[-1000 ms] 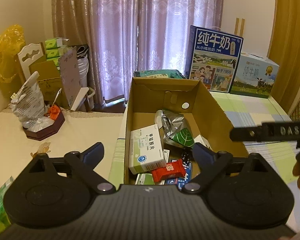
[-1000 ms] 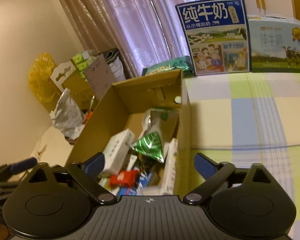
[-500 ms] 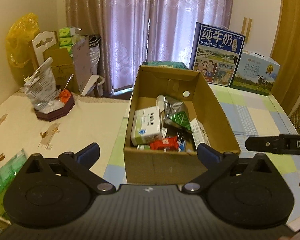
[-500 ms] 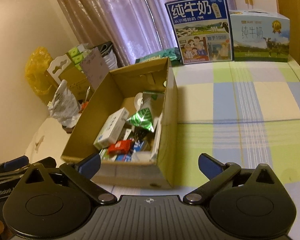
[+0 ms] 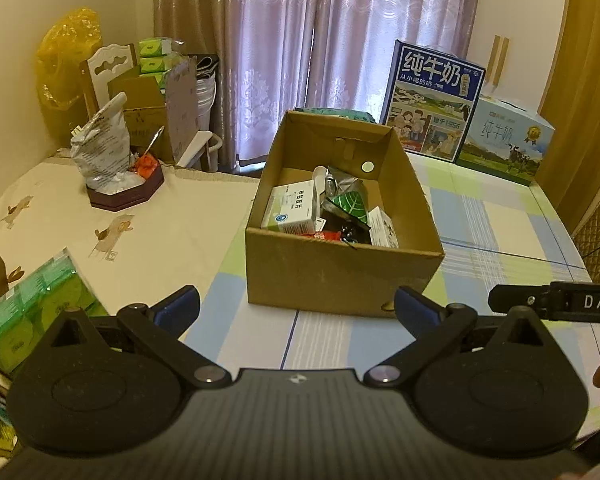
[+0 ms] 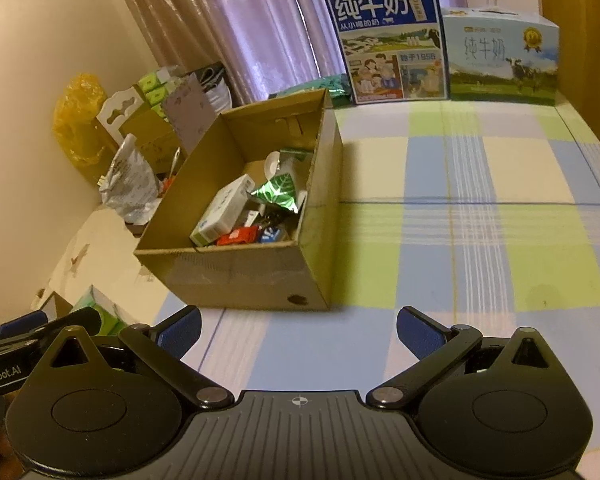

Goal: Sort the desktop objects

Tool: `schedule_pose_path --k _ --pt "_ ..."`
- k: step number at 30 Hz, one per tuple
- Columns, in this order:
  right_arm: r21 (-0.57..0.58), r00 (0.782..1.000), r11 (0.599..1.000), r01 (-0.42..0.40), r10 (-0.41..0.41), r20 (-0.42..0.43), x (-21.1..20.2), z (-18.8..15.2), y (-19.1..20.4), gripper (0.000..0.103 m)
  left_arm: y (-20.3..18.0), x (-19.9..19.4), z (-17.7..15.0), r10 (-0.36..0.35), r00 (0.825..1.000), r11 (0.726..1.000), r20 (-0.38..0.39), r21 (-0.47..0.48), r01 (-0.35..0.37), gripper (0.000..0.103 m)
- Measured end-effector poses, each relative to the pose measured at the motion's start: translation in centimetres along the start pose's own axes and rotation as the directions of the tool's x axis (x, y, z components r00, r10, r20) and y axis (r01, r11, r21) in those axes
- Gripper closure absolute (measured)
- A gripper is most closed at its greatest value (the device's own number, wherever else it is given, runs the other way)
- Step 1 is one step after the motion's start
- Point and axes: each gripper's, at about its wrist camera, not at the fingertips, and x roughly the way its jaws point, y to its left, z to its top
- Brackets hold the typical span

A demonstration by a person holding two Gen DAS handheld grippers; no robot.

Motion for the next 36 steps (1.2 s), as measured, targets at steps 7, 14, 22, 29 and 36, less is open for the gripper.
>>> schedule_pose_path --k 7,14,22,29,36 --pt "-0.061 0.999 0.997 0.046 -0.045 0.010 -1.8 -1.2 0.7 0.002 -0.6 -1.7 -0.8 -0.015 1.000 1.000 0.001 -0.005 0.015 0.001" --pt "-0.117 0.997 0.991 0.064 -0.059 0.047 -3.0 -1.9 2.2 0.002 -0.8 -2.9 -0.8 -0.017 1.000 1.000 0.010 -0.005 0.017 0.001" --pt "-0.155 0.997 0.986 0.064 -0.056 0.056 -3.1 -2.2 3.3 0.002 -0.8 -3.1 -0.7 0.012 1.000 1.000 0.012 0.011 -0.012 0.001" --pt "-0.146 0.997 0.987 0.062 -0.056 0.044 -2.7 -2.1 2.9 0.002 -1.0 -3.0 -0.5 0.011 1.000 1.000 0.014 0.020 -0.011 0.001" --pt "-0.142 0.997 0.987 0.068 -0.063 0.038 -2.4 -2.1 2.5 0.002 -1.2 -2.6 -0.6 0.003 1.000 1.000 0.007 0.023 -0.003 0.001"
